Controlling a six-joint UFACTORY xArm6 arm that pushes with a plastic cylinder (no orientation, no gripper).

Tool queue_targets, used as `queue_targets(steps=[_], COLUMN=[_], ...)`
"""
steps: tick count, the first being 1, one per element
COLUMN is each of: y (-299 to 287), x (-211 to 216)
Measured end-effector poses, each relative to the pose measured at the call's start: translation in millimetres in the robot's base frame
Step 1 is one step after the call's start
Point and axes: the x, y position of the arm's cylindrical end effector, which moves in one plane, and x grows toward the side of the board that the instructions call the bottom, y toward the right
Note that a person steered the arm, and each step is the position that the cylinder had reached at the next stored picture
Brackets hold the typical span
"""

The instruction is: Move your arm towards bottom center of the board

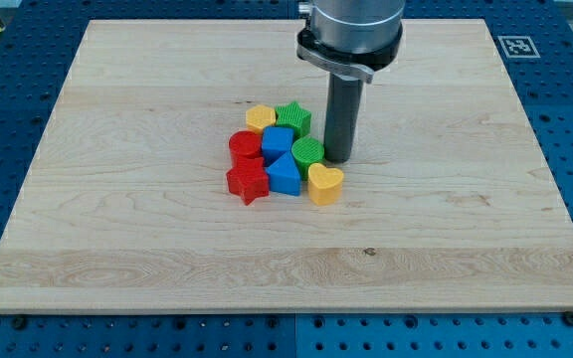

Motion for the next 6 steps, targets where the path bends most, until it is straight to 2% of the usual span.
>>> queue_targets(steps=[1, 2, 4, 6], y=[58, 41, -43, -125], x=[13, 61, 121, 103])
